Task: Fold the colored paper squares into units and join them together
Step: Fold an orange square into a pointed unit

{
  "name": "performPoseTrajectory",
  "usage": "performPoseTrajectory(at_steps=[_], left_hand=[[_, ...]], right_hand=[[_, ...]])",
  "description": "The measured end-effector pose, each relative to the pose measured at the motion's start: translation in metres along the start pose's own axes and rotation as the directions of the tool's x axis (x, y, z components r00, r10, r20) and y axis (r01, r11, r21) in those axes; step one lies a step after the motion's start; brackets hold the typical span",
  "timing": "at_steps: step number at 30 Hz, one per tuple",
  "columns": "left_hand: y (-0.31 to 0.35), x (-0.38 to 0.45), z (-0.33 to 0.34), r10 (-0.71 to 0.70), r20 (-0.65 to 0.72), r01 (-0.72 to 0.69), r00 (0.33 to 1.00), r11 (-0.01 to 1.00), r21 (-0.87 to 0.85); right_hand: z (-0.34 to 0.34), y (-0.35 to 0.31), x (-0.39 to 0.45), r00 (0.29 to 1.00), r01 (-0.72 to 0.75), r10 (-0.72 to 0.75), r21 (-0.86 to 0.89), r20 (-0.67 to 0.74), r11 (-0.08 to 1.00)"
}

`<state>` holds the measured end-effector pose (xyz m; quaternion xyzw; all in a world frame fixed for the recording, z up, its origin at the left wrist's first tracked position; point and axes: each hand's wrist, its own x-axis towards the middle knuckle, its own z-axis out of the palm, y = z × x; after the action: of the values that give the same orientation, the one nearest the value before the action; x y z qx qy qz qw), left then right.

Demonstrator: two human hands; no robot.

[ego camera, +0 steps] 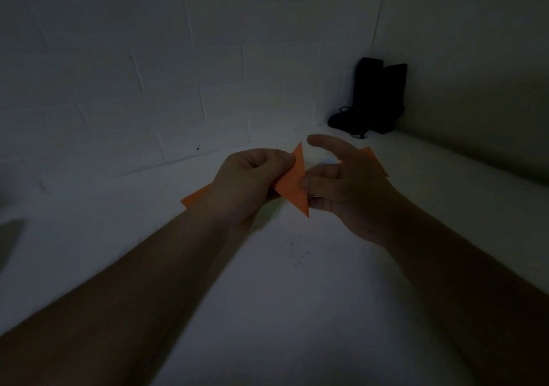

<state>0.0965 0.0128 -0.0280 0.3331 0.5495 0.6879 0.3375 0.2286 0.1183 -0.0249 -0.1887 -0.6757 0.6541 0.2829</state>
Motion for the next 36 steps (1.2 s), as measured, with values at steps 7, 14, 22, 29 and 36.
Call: performPoseTrajectory(at_steps=[7,14,22,29,36], left_hand=[[-0.0003,0.0004,0.0012,0.027,-0.015,-0.027,1.000,1.000,0.014],[0.0002,0.0021,-0.0001,0.048,-0.027,-0.048,0.998,0.999,-0.009],[-0.0032,0.0040,-0.0025,0.067,-0.031,-0.067,0.997,0.998,0.014],[-0.0033,0.0049,-0.0037,0.085,-0.030,-0.084,0.996,0.996,0.025],[-0.0040,0.0062,-0.0025,0.086,-0.057,-0.085,0.995,0.996,0.010]], right_hand=[[-0.0028,0.0007,-0.0012,0.999,-0.017,0.018,-0.033,0.029,0.999],[-0.0043,0.0018,-0.0003,0.999,-0.019,0.020,-0.032,0.034,0.999],[-0.0061,0.0001,-0.0036,0.996,-0.012,0.018,-0.070,0.084,0.997],[-0.0029,0.0022,0.0000,0.998,-0.036,0.039,-0.073,0.041,0.997],[-0.0041,0.0016,-0.0023,0.999,-0.040,0.041,-0.097,0.018,0.995]])
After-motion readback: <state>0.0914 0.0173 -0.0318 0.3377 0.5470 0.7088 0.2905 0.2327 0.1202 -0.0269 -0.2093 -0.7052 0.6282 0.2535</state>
